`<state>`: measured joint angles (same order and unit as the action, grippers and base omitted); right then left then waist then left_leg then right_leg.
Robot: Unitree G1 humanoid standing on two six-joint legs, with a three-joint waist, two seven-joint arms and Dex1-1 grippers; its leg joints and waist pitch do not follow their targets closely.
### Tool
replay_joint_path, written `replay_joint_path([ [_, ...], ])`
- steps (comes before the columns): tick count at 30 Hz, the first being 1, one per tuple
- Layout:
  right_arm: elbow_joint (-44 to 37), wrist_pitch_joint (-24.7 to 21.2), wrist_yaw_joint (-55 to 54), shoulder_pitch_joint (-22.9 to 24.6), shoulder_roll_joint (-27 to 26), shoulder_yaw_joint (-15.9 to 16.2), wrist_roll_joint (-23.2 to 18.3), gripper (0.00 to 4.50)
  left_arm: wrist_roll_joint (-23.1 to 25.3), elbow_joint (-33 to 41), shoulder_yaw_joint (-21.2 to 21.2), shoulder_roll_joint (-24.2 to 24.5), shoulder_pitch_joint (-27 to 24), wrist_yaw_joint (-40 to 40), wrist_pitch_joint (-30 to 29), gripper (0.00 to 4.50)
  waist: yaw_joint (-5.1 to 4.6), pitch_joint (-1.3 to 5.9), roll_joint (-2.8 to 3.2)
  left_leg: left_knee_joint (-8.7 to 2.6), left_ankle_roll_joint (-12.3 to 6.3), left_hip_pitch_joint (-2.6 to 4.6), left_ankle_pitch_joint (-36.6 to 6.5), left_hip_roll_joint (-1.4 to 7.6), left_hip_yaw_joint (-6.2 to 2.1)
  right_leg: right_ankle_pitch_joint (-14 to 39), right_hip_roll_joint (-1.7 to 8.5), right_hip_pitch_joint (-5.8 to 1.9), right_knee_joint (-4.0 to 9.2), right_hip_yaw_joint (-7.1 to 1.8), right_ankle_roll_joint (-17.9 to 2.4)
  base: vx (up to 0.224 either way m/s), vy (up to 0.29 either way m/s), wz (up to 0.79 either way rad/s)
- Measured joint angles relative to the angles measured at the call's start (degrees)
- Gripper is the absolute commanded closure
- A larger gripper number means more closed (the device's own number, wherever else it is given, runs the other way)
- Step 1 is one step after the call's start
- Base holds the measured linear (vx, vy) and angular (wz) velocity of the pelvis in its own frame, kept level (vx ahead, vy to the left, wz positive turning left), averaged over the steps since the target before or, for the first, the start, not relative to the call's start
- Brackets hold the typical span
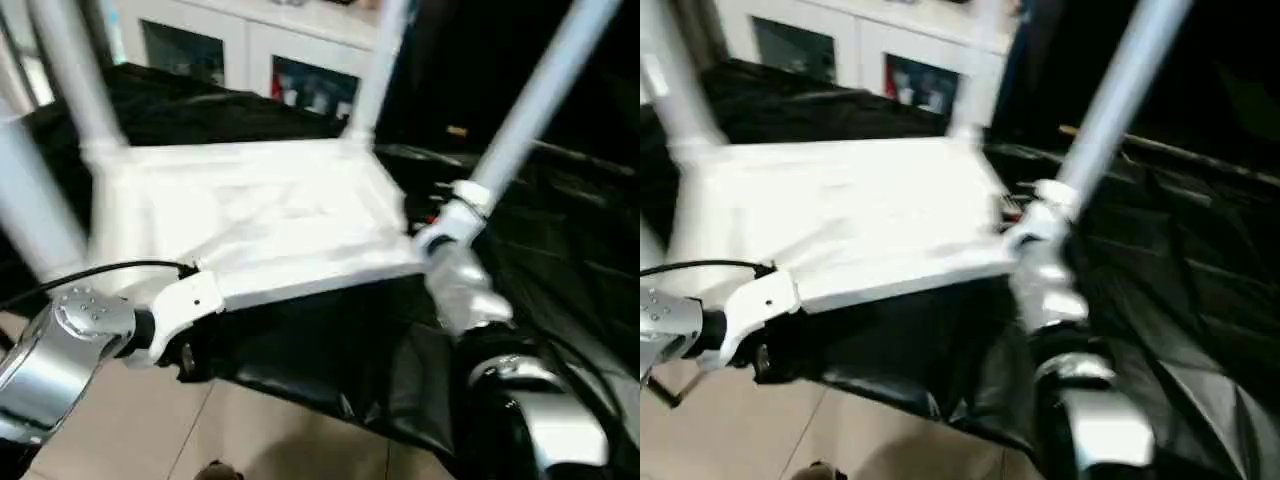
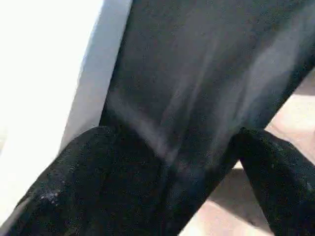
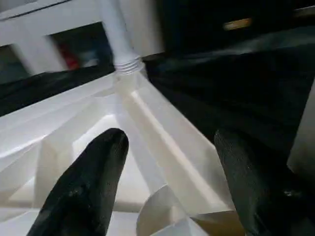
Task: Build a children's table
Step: Rotate leg to tighten
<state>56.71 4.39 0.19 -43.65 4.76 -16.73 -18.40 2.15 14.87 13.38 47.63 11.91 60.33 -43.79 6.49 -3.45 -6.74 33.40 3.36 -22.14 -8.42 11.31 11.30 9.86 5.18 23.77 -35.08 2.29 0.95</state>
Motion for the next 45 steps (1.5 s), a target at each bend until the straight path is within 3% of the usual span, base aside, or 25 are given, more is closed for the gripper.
replay_joint_path([
  [11, 7.14, 5.01, -1.74, -0.84, 8.36, -3.76, 0.08, 1.31, 0.4, -4.1, 0.32, -1.46, 1.4, -3.63, 5.45, 0.03, -0.32, 0.0, 0.01, 0.27, 0.0, -0.35, 0.0, 0.04, -0.04, -0.02, 0.02, 0.01, -0.29, 0.05, 0.03, 0.0, 0.0, 0.0],
  [13, 7.49, 4.93, 1.39, -0.86, 9.33, -3.61, 0.4, 1.31, -2.17, -3.66, -1.97, -3.06, 0.26, -3.11, 8.15, 0.03, -0.76, 0.02, -0.02, 0.27, 0.0, -0.38, 0.0, 0.07, -0.04, -0.02, 0.01, 0.04, -0.3, 0.08, 0.03, 0.0, 0.0, 0.0],
  [16, 7.49, 3.69, 6.84, -0.9, 9.26, -1.5, 1.72, 1.31, -7.18, -0.77, -5.78, -3.82, -1.55, -1.39, 8.15, 0.03, -1.81, 0.06, -0.07, 0.3, 0.0, -0.4, 0.0, 0.18, -0.02, -0.04, -0.06, 0.12, -0.32, 0.12, 0.0, 0.0, 0.0, 0.0],
  [20, 7.38, 2.41, 11.04, -0.78, 8.59, 3.05, 4.79, 1.31, -10.19, 1.34, -10.57, -2.15, -4.45, -0.45, 6.88, 0.03, -3.11, 0.02, -0.01, 0.32, 0.01, -0.39, 0.01, 0.39, -0.02, -0.07, -0.27, 0.24, -0.38, 0.12, -0.04, 0.0, 0.0, 0.0],
  [25, -2.04, 2.28, 17.24, 7.56, 7.61, 8.65, 7.53, 1.31, -15.09, 1.57, -23.86, 0.6, -10.06, 1.4, 5.13, 0.03, -3.01, -0.08, 0.14, 0.31, 0.04, -0.4, 0.01, 0.66, -0.17, -0.05, -0.72, 0.22, -0.21, 0.02, -0.07, 0.0, 0.0, 0.0],
  [28, -10.49, 1.23, 20.89, 12.93, 6.87, 11.54, 7.51, 1.31, -17.81, 1.83, -29.73, 0.86, -11.42, 2.46, 4.73, 0.03, -2.92, -0.26, 0.41, 0.32, 0.04, -0.4, 0.01, 0.64, -0.15, -0.09, -0.72, 0.2, -0.16, -0.07, -0.13, 0.0, 0.0, 0.0],
  [31, -21.93, 0.6, 21.54, 19.65, 7.06, 11.17, 5.36, 1.31, -22.71, 1.41, -37.49, -0.06, -12.72, 3.8, 4.52, 0.03, -2.74, -0.28, 0.44, 0.27, 0.05, -0.34, 0.01, 0.62, -0.15, -0.04, -0.72, 0.13, -0.05, -0.09, -0.06, 0.0, 0.0, 0.0],
  [34, -27.79, 0.57, 21.52, 23.2, 7.78, 9.8, 4.07, 1.31, -25.12, -0.19, -41.96, -0.82, -13.44, 3.96, 6.36, 0.03, -2.84, -0.31, 0.54, 0.26, 0.06, -0.17, 0.0, 0.6, -0.15, -0.03, -0.73, 0.04, -0.02, -0.13, -0.04, 0.0, 0.0, 0.0],
  [36, -30.2, 0.12, 21.6, 25.45, 8.35, 9.43, 3.65, 1.31, -26.2, -1.53, -43.38, -1.7, -13.42, 3.75, 7.57, 0.03, -2.82, -0.29, 0.51, 0.25, 0.06, -0.1, -0.01, 0.6, -0.17, -0.03, -0.73, 0.01, -0.01, -0.12, -0.02, 0.0, 0.0, 0.0],
  [38, -34.09, -0.54, 22.27, 31.03, 9.71, 9.51, 4.38, 1.31, -27.8, -4.75, -44.98, -4.7, -11.05, 2.65, 10.31, 0.03, -2.36, -0.29, 0.5, 0.23, 0.06, 0.06, -0.01, 0.6, -0.3, 0.0, -0.75, 0.04, 0.13, -0.02, 0.02, 0.0, 0.0, 0.0],
  [42, -35.61, -1.79, 21.59, 35.89, 9.88, 10.39, 5.97, 1.31, -28.8, -7.19, -43.96, -8.18, -7.57, 0.62, 14.07, 0.03, -2.43, -0.25, 0.4, 0.32, 0.06, 0.18, -0.02, 0.52, -0.86, 0.02, -0.75, -0.13, 0.59, 0.33, 0.04, -0.014, 0.007, -0.03],
  [45, -36.12, -1.93, 18.47, 36.62, 9.92, 10.2, 7.57, 1.31, -27.52, -9.45, -40.47, -10.88, -2.55, -1.82, 17.05, 0.03, -3.04, -0.65, 1.05, 0.16, 0.05, 0.26, -0.02, 0.58, -1.84, 0.03, -0.72, -0.96, 2.1, 1.65, 0.03, -0.065, 0.032, -0.08],
])
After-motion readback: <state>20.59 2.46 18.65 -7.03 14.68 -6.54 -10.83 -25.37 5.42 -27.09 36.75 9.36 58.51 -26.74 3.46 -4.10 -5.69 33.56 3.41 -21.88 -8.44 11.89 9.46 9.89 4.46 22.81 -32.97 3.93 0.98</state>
